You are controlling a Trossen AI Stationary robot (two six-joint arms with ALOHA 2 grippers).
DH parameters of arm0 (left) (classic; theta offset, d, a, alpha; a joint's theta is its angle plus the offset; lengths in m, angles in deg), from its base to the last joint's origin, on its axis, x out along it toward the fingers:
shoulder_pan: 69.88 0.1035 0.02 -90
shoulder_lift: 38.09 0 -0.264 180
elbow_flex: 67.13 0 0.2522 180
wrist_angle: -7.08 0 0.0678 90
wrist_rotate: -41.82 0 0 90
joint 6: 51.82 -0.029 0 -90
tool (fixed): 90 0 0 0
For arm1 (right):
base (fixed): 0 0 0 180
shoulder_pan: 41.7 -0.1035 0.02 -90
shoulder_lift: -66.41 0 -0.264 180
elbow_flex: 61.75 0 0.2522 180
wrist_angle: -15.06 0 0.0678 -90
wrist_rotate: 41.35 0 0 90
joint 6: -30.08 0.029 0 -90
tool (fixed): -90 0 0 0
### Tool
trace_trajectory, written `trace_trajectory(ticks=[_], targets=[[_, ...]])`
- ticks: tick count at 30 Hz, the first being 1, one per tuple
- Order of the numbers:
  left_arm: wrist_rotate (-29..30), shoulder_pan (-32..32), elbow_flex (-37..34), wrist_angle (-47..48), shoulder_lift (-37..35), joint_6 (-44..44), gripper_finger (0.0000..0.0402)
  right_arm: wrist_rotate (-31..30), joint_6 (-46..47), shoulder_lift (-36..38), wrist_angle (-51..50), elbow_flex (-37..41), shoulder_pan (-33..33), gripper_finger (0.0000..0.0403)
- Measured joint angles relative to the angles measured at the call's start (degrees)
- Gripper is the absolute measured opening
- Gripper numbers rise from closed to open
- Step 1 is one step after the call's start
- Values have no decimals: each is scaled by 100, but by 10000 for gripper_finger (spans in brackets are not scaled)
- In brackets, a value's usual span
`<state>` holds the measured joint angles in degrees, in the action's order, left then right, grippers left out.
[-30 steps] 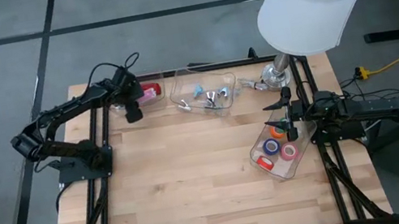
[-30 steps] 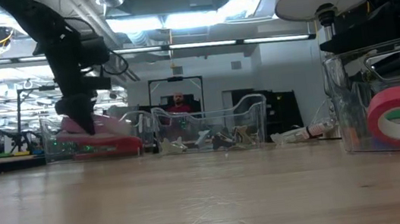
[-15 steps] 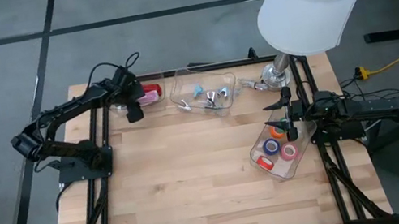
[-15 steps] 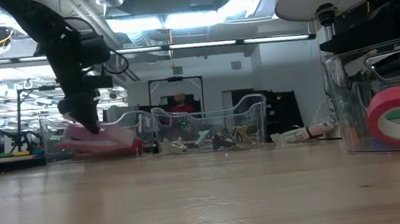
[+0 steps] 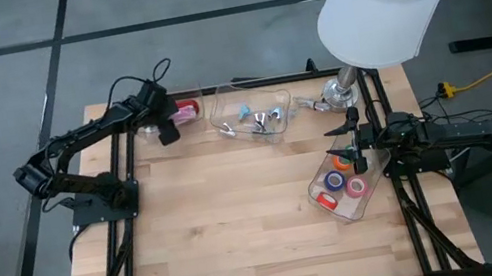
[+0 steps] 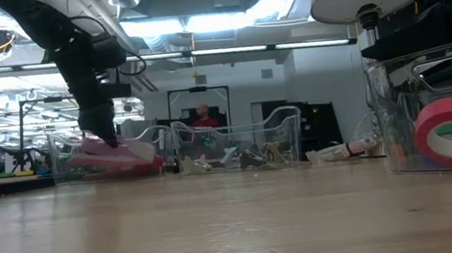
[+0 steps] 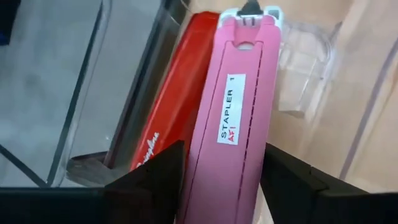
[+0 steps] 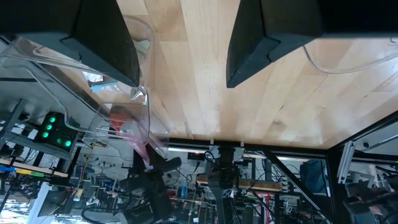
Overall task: Pick and place Stapler, Stapler remover, tape
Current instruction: Put the pink stapler into the top left transparent bin, then return to Home Position
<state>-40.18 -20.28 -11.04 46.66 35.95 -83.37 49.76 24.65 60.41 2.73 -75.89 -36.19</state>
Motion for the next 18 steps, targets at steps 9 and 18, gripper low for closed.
trace_trajectory(ticks=[9,18], targets=[[21,0,0,-87,0,308,227,0,0,2,0,-2,0,239],[-57,-84,0,-258,0,1039,229,0,-2,0,-2,-2,0,239]])
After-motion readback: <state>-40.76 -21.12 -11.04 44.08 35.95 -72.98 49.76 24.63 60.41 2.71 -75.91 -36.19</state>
